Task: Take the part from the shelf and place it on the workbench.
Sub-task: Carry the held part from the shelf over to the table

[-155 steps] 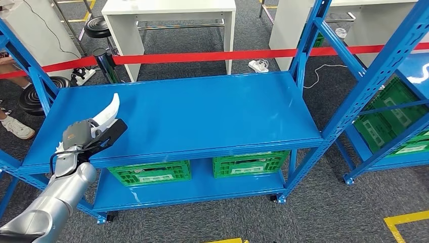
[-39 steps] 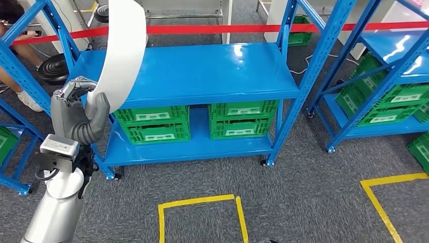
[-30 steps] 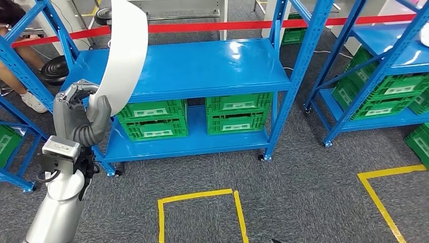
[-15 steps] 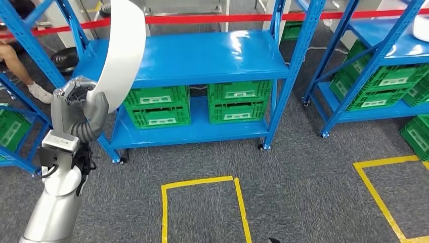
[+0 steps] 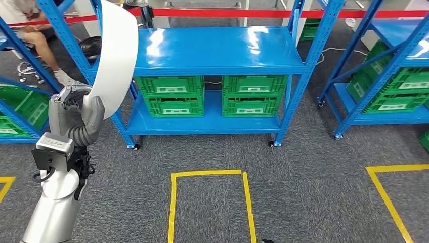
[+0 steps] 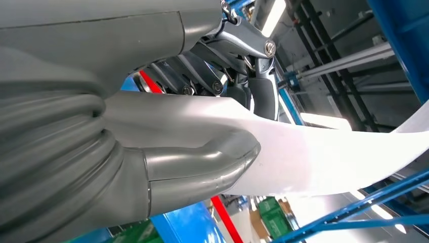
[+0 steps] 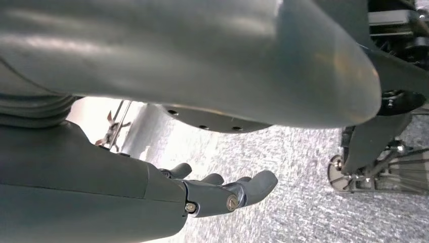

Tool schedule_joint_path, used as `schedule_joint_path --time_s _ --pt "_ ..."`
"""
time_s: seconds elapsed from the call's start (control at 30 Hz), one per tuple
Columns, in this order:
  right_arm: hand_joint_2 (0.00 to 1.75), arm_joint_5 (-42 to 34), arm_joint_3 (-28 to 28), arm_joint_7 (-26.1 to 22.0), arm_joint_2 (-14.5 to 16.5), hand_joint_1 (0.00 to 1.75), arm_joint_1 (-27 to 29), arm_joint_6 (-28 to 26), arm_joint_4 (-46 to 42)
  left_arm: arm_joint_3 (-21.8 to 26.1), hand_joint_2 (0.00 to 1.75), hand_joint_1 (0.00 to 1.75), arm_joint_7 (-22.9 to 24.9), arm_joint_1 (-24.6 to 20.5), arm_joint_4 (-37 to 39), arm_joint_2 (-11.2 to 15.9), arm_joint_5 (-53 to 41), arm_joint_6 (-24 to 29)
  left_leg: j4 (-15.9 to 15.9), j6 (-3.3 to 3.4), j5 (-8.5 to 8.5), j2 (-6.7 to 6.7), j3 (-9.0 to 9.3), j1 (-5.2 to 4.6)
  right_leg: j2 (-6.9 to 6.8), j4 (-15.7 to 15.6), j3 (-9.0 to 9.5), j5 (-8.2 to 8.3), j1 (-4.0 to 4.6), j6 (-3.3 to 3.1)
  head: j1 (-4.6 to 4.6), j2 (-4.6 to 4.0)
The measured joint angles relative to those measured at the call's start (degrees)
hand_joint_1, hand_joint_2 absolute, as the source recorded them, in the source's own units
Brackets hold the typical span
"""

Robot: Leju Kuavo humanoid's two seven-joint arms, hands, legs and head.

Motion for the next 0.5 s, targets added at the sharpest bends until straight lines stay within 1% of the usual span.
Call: schedule_joint_path --time_s 0.03,0.07,0.1,0.13,0.17,0.2,0.23,0.27,0.3,0.33,0.37,0.4,0.43,0.47,0.5 --pt "0.00 -0.16 0.06 0.00 0.03 0.00 -0.01 0.12 0.00 0.03 1.75 1.75 -0.01 -0.01 0.01 0.27 0.10 0.11 1.36 -0.34 -0.81 0.64 -0.64 -0.10 -0.66 -0.27 0.01 0.27 -0.19 -0.37 -0.20 0.00" --pt "0.00 -0.45 0.08 0.01 0.08 0.00 0.00 0.28 0.00 0.06 1.75 1.75 -0.03 -0.02 0.02 0.50 0.15 0.22 3.76 -0.67 -2.35 1.61 -1.64 -0.14 -1.36 -0.50 -0.03 0.52 -0.36 -0.69 -0.42 0.00" --pt "0.00 -0.86 0.08 0.01 0.08 0.00 0.03 0.45 0.00 0.07 1.75 1.75 -0.04 -0.02 0.04 0.61 0.20 0.34 6.81 -1.03 -4.35 2.74 -2.89 -0.05 -2.01 -0.52 -0.13 0.62 -0.32 -0.88 -0.65 0.00" --pt "0.00 -1.28 0.07 0.01 0.07 0.00 0.10 0.62 0.00 0.07 1.75 1.75 -0.03 0.01 0.08 0.67 0.29 0.42 10.13 -1.39 -6.35 3.40 -4.16 0.15 -2.73 -0.49 -0.29 0.69 -0.29 -1.01 -0.84 0.00" --pt "0.00 -1.63 0.06 0.01 0.06 0.00 0.17 0.74 0.00 0.07 1.75 1.75 -0.01 0.10 0.12 0.73 0.43 0.48 12.92 -1.69 -7.73 3.71 -5.15 0.37 -3.45 -0.44 -0.45 0.73 -0.28 -1.01 -0.87 0.00" --pt "0.00 -1.90 0.04 0.01 0.03 0.00 0.22 0.87 0.00 0.07 1.75 1.75 0.02 0.24 0.15 0.84 0.61 0.54 14.35 -1.95 -8.11 3.91 -5.47 0.59 -4.18 -0.35 -0.60 0.74 -0.29 -0.99 -0.87 0.00" --pt "0.00 -2.02 0.03 0.01 0.01 0.00 0.25 1.01 0.00 0.07 1.75 1.75 0.05 0.43 0.18 1.00 0.81 0.63 13.94 -2.18 -7.41 4.15 -4.86 0.81 -4.90 -0.24 -0.71 0.73 -0.32 -0.94 -0.87 0.00" --pt "0.00 -2.04 0.02 0.01 0.00 0.00 0.24 1.20 0.00 0.07 1.75 1.75 0.07 0.65 0.13 1.19 0.98 0.75 11.44 -2.37 -5.82 4.58 -3.24 1.02 -5.58 -0.11 -0.76 0.68 -0.37 -0.85 -0.88 0.00" --pt "0.00 -2.00 0.01 0.01 -0.01 0.00 0.23 1.43 0.00 0.07 1.75 1.75 0.08 0.87 0.00 1.38 1.11 0.90 7.60 -2.54 -4.13 5.56 -1.04 1.18 -6.24 0.05 -0.78 0.58 -0.39 -0.66 -0.88 0.00" --pt "0.00 -1.97 0.01 0.00 -0.07 0.00 0.22 1.64 0.00 0.07 1.75 1.75 0.08 1.06 -0.18 1.53 1.22 1.05 3.96 -2.53 -2.95 6.82 1.10 1.02 -6.80 0.21 -0.82 0.48 -0.33 -0.38 -0.96 0.00" --pt "0.00 -1.95 0.01 -0.01 -0.12 0.00 0.20 1.87 0.00 0.08 1.75 1.75 0.08 1.30 -0.47 1.65 1.34 1.19 1.28 -2.24 -2.28 7.85 2.55 0.82 -7.36 0.35 -0.83 0.40 -0.22 -0.05 -0.97 0.00" --pt "0.00 -2.03 0.01 -0.01 -0.18 0.00 0.21 2.07 0.00 0.09 1.75 1.75 0.06 1.57 -0.80 1.72 1.49 1.29 -0.15 -1.76 -2.28 8.50 3.19 0.60 -7.86 0.50 -0.83 0.35 -0.03 0.28 -0.97 0.00" --pt "0.00 -2.26 -0.02 -0.01 -0.24 0.00 0.20 2.21 0.00 0.12 1.75 1.75 0.04 1.89 -1.10 1.84 1.64 1.37 -0.34 -1.14 -2.45 8.39 3.14 0.35 -8.40 0.57 -0.82 0.37 0.10 0.58 -0.95 0.00" --pt "0.00 -2.63 -0.11 0.03 -0.24 0.00 0.16 2.34 0.00 0.21 1.75 1.75 0.02 2.31 -1.42 2.00 1.75 1.45 -0.42 -0.47 -2.40 7.74 2.90 0.38 -9.04 0.62 -0.74 0.34 0.14 0.88 -0.87 0.00" --pt "0.00 -3.11 -0.28 0.07 -0.27 0.00 0.10 2.42 0.00 0.32 1.75 1.75 0.00 2.69 -1.73 2.16 1.80 1.54 -0.58 0.06 -2.36 7.09 2.80 0.47 -9.03 0.85 -0.76 0.10 0.05 1.21 -0.84 0.00"
